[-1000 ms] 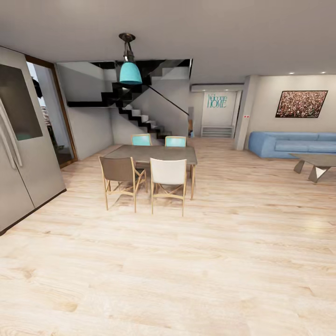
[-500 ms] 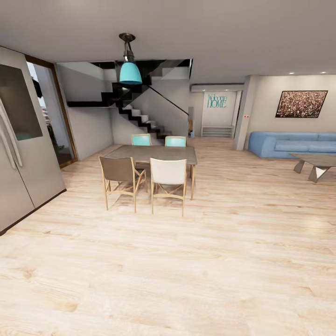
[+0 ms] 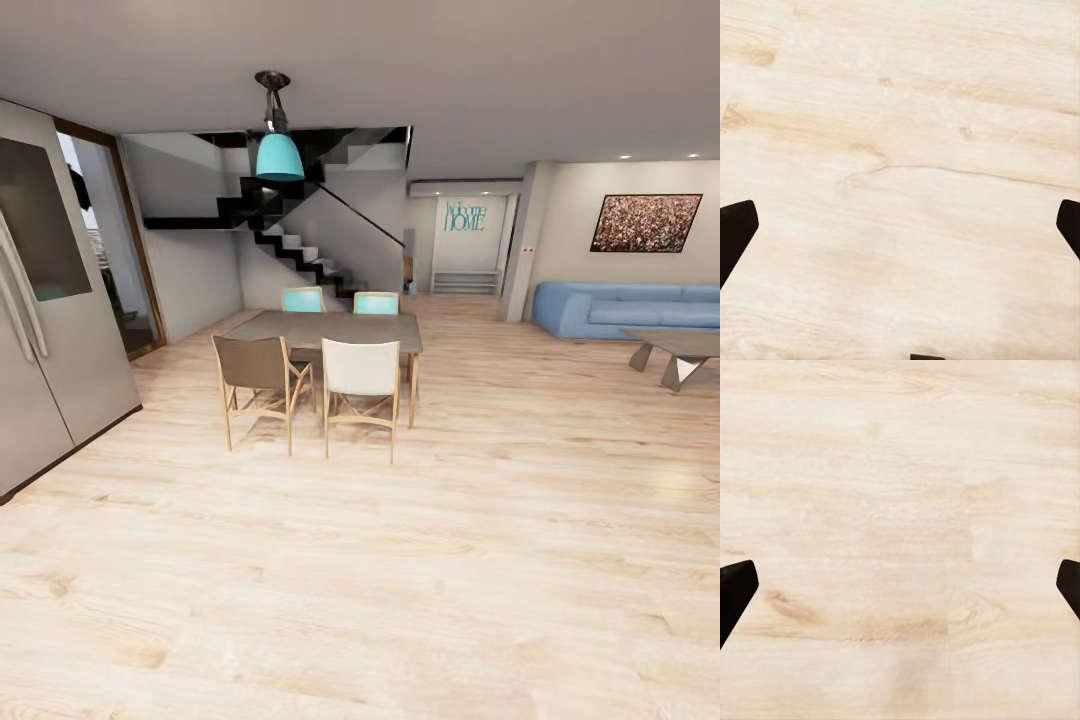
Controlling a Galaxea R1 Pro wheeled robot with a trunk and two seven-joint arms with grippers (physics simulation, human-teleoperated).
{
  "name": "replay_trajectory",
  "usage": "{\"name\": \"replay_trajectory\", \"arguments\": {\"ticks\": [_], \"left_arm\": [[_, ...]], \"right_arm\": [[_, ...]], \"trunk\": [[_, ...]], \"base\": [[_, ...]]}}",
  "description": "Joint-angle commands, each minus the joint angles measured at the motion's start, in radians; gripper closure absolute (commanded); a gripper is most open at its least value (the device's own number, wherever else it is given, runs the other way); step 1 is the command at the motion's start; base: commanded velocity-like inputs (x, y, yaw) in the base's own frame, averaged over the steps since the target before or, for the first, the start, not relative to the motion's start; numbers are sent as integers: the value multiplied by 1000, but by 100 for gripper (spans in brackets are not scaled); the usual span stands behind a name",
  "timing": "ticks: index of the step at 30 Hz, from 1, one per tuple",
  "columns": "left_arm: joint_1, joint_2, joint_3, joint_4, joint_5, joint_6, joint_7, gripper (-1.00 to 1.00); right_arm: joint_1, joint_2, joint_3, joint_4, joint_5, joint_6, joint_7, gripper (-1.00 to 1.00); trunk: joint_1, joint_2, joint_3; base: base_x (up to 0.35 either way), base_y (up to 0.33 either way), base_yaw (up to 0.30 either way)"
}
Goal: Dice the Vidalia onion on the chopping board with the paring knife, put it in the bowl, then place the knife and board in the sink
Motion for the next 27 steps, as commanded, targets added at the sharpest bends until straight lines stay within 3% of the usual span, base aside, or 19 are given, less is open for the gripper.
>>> {"name": "replay_trajectory", "arguments": {"ticks": [1, 9, 27], "left_arm": [[-1, 0, 0, 1, 2, -3, 0, -100], [0, -1, -1, 2, 2, -3, 0, -100], [-1, -5, -4, 2, 1, -3, -1, -100]], "right_arm": [[-1, 0, 0, 1, 0, -3, -3, -100], [-1, 3, 0, 1, 0, -3, -5, -100], [-1, 2, 0, 1, 0, -3, -6, -100]], "trunk": [[0, -1, -1], [0, -1, -1], [0, -1, -1]], "base": [[0, 0, 0], [0, 0, 41], [0, 0, 249]]}}
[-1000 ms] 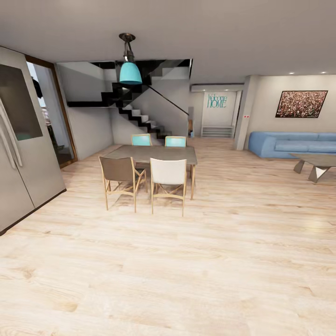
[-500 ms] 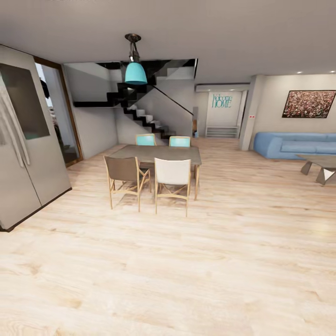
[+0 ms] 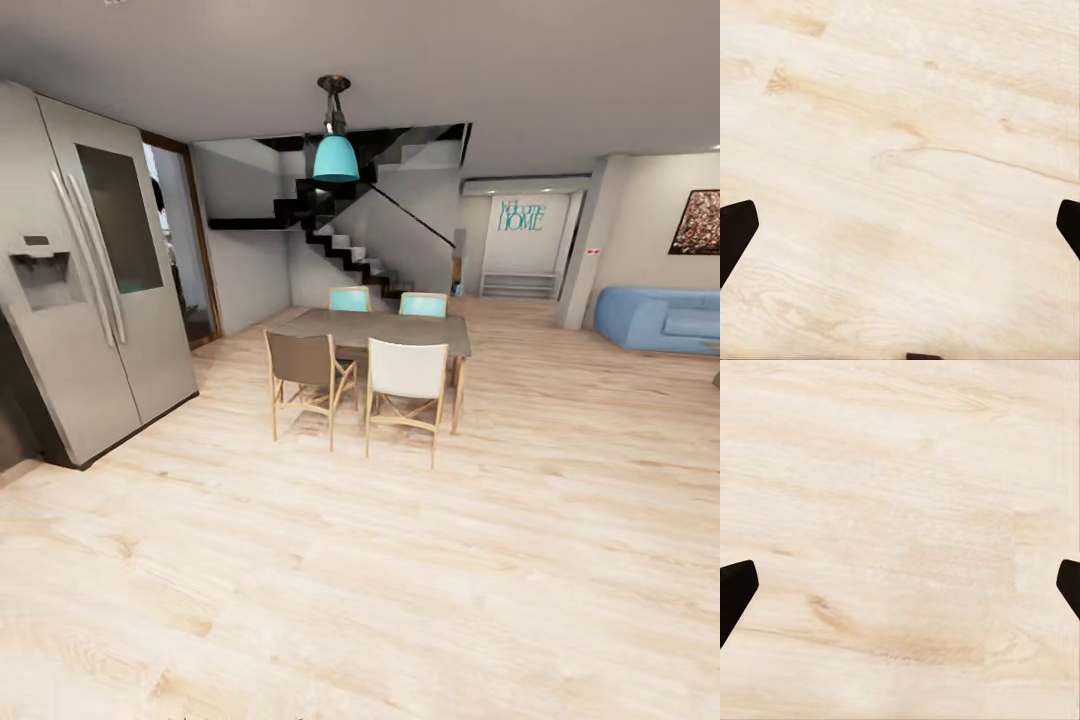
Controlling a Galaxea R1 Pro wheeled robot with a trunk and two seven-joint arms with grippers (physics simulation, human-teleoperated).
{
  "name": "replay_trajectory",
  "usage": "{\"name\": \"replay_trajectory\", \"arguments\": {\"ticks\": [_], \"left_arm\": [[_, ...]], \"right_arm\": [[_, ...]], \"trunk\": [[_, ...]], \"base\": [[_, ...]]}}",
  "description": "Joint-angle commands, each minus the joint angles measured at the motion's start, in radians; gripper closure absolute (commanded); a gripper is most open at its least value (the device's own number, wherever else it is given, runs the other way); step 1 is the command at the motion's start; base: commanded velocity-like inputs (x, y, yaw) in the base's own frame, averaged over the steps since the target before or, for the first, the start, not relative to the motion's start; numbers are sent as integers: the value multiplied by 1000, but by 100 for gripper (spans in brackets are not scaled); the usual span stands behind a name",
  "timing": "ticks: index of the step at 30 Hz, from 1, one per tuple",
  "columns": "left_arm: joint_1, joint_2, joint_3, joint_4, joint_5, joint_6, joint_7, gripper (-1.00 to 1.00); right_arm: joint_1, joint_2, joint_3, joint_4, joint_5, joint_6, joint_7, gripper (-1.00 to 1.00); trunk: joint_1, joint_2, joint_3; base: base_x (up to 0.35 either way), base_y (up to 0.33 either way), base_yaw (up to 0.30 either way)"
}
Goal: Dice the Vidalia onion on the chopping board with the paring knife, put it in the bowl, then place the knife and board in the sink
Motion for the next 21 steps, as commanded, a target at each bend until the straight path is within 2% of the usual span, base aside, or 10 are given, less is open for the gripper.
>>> {"name": "replay_trajectory", "arguments": {"ticks": [1, 21], "left_arm": [[-1, -1, 0, 1, 2, -3, 0, -100], [-1, -1, 1, 2, 3, -38, 2, -100]], "right_arm": [[0, 0, 0, 0, 0, -3, -4, -100], [0, 2, 0, 2, 1, -3, -4, -100]], "trunk": [[0, -1, -1], [0, -1, -1]], "base": [[0, 0, 257], [0, 0, 257]]}}
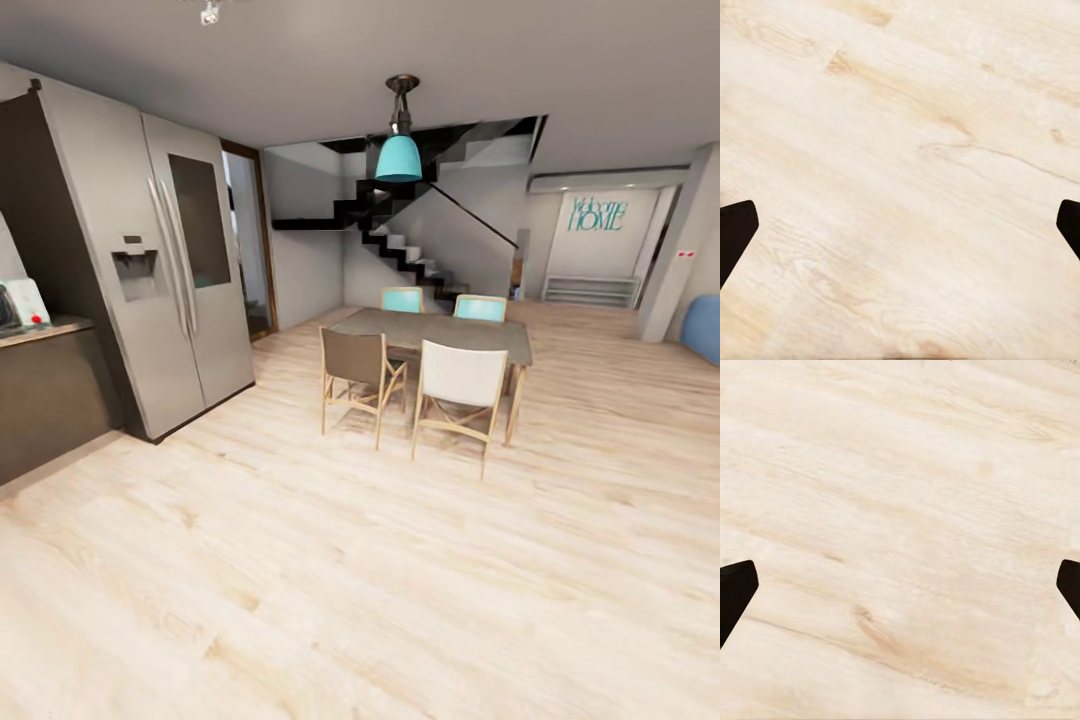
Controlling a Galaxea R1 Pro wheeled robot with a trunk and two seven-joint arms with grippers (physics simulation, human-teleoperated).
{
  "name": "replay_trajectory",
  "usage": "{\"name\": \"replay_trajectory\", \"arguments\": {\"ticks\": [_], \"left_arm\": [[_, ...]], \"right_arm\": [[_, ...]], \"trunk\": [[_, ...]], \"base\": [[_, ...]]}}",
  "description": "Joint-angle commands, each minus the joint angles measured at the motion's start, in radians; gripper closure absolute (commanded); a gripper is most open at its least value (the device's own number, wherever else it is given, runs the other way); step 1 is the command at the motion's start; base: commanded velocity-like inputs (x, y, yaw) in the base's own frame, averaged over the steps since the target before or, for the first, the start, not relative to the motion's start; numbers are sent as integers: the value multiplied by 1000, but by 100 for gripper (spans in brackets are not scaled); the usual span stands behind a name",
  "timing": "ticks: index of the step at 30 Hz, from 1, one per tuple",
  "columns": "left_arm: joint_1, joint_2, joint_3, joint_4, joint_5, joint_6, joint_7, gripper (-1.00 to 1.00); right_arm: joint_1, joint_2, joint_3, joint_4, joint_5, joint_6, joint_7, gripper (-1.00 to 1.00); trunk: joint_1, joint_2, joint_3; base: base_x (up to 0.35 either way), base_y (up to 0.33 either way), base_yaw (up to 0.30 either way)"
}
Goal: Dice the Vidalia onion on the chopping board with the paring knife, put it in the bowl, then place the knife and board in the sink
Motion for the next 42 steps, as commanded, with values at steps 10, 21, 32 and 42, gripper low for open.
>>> {"name": "replay_trajectory", "arguments": {"ticks": [10, 21, 32, 42], "left_arm": [[-1, 0, 0, 1, 1, -3, 0, -100], [-1, -2, -1, 0, 1, -3, 0, -100], [-1, -2, -1, 1, 1, -3, 0, -100], [-1, -11, -2, 1, 1, -3, 0, -100]], "right_arm": [[0, 1, 1, 0, 1, -3, -3, -100], [-1, 3, 1, 0, 1, -3, -3, -100], [-1, 3, 1, 0, 1, -3, -3, -100], [-1, 5, 3, 36, 1, -3, -3, -100]], "trunk": [[0, -1, -1], [0, -1, -1], [0, -1, -1], [0, -1, -1]], "base": [[0, 0, 257], [0, 0, 257], [0, -3, 258], [0, 0, 257]]}}
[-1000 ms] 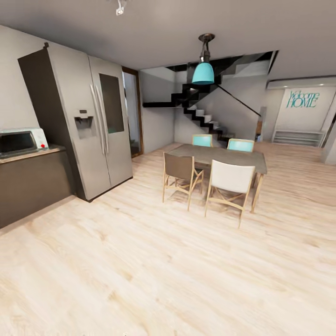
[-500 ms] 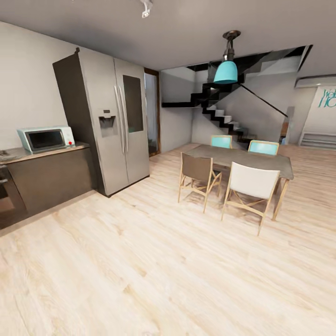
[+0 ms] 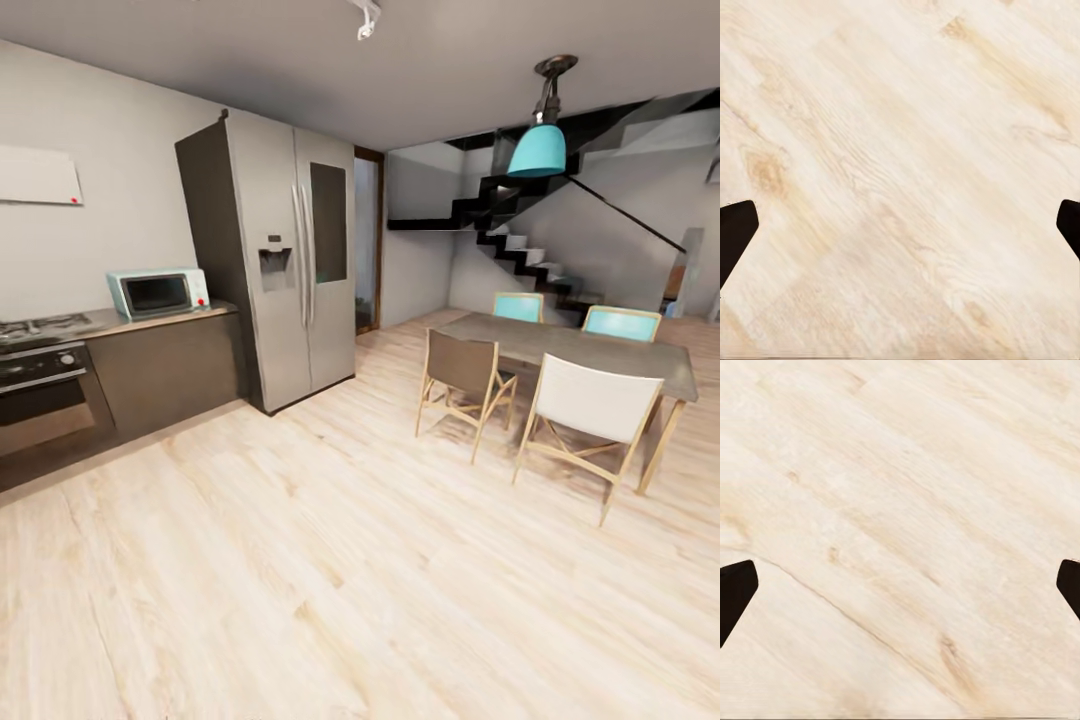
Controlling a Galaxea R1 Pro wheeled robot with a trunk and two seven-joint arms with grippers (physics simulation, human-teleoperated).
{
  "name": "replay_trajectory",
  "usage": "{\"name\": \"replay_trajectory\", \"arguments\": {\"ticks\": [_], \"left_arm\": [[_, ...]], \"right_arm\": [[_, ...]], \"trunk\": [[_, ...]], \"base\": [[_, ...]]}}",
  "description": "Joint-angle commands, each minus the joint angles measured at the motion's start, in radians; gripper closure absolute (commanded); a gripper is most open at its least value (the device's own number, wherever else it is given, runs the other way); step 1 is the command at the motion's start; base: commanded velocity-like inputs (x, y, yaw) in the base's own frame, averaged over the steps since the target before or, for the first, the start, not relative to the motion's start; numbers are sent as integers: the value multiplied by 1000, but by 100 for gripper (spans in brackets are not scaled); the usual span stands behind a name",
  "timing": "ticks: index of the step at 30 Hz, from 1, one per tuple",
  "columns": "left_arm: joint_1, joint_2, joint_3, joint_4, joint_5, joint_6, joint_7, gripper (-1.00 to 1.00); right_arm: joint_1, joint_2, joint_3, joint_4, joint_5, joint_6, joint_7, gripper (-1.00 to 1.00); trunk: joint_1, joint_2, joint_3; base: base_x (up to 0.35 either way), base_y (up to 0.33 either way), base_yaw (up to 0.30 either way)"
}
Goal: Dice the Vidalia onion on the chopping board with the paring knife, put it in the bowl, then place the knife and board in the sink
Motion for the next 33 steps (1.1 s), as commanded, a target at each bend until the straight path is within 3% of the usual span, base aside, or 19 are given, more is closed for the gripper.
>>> {"name": "replay_trajectory", "arguments": {"ticks": [1, 33], "left_arm": [[-1, -1, 1, 6, 1, -3, 0, -100], [-1, -3, 2, 24, 0, -3, 0, -100]], "right_arm": [[0, 0, 0, 6, 1, -3, -4, -100], [0, 0, 1, 14, 2, -4, -4, -100]], "trunk": [[0, 0, -1], [0, 0, -1]], "base": [[0, 0, 257], [0, 0, 257]]}}
